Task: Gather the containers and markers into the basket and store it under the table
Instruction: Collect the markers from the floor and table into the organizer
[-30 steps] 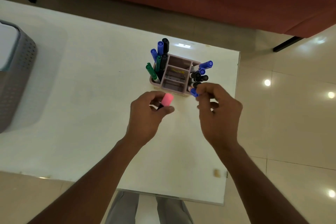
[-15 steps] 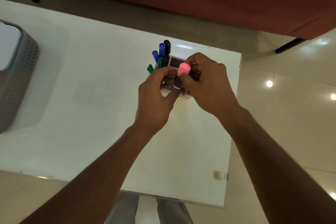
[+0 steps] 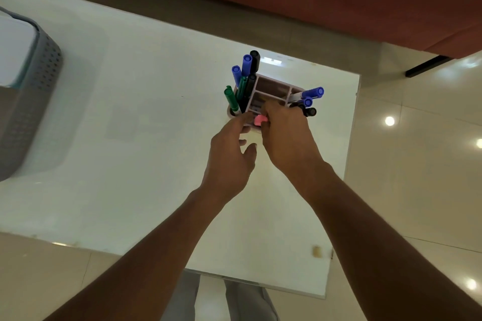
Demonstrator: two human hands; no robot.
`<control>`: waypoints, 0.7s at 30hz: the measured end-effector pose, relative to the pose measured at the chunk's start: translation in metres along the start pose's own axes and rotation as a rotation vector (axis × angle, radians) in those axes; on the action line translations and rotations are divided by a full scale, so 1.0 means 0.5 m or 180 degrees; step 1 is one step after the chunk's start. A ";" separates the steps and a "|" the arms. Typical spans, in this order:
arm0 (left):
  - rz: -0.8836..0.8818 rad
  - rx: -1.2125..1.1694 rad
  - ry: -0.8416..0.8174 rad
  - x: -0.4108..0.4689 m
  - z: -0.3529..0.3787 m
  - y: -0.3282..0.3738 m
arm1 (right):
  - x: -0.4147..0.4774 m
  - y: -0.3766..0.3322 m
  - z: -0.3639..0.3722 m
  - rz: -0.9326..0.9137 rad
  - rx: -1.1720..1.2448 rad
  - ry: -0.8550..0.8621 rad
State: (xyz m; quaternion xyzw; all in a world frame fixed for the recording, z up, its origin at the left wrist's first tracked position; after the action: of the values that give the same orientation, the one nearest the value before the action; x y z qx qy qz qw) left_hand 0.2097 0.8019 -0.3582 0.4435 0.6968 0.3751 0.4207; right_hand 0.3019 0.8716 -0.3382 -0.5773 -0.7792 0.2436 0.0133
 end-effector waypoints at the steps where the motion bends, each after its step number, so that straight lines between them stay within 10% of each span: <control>1: 0.0016 0.0012 0.0001 0.001 0.000 0.000 | 0.000 0.000 0.001 0.0016 -0.0008 0.0023; 7: 0.0217 0.0133 0.0043 0.002 -0.003 -0.002 | -0.023 -0.013 -0.028 -0.0059 0.0172 0.0272; 14: 0.0250 0.0063 0.1041 0.008 -0.099 -0.021 | -0.153 0.173 -0.173 0.1182 0.1563 0.2391; 17: -0.0933 -0.0662 0.1423 0.056 -0.131 -0.108 | -0.137 0.294 -0.066 0.2378 0.2324 0.1675; 21: -0.2004 -0.2002 0.0634 0.120 -0.059 -0.151 | -0.088 0.268 0.102 0.2488 0.3478 0.0049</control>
State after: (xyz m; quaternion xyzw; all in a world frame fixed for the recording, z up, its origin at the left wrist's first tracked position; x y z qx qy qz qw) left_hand 0.1445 0.8289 -0.4303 0.0226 0.6870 0.4631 0.5595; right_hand 0.4207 0.8418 -0.4247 -0.7291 -0.2775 0.5858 0.2199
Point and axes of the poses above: each hand's wrist, its own x-axis towards the middle knuckle, its own z-axis out of the palm, y = z × x, the point moved 10 cm from there along x, towards the middle knuckle, and after that the axes turned 2 degrees about -x, right-handed, at the moved point
